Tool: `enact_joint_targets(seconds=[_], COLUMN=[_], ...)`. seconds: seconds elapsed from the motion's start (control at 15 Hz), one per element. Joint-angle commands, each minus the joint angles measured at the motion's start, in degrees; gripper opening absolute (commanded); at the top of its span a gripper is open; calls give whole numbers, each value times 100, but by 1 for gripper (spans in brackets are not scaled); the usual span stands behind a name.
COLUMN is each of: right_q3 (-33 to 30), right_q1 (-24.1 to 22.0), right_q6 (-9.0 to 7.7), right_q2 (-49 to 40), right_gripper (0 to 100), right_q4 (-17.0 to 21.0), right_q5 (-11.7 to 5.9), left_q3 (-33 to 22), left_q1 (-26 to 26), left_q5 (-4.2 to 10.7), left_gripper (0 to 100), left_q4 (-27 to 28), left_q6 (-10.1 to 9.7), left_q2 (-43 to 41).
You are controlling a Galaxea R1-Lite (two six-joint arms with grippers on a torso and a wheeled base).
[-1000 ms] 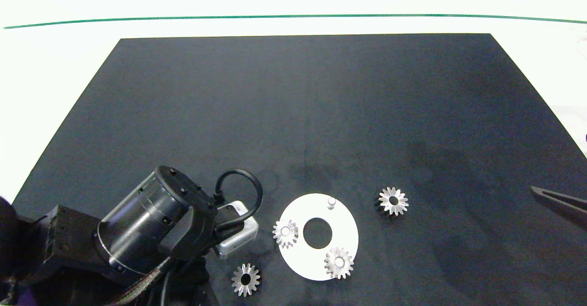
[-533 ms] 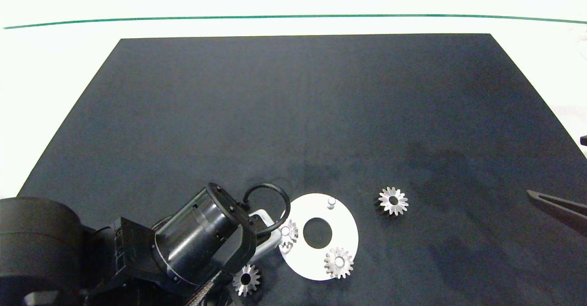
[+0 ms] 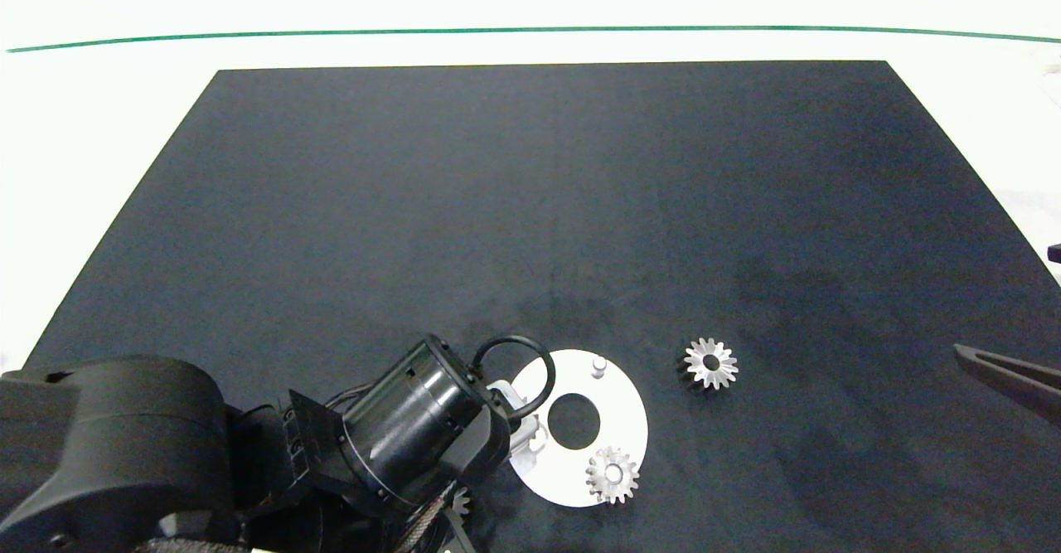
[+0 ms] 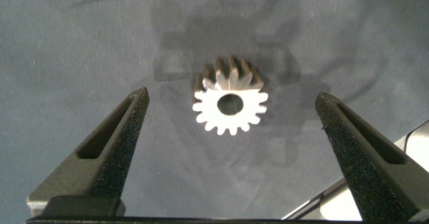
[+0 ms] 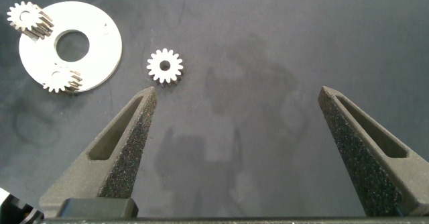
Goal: Remove an incorrectly installed larger gear and replace it with the correct smaller gear
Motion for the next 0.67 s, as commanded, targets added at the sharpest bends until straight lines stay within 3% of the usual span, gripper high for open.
enact_joint_targets(seconds=[0.07, 0.67], right_q3=[-2, -2], right_q1=[0, 0], right_q6=[-11, -11], right_q2=[11, 19], right_gripper=[100, 100], right_q4=[8, 8], right_q5=[-5, -5], left_q3=[-49, 30], left_q1=[-4, -31], left_q5=[11, 2], left_gripper=[93, 75], left_q4=[11, -164], left_q6=[5, -4], left_q2=[97, 203])
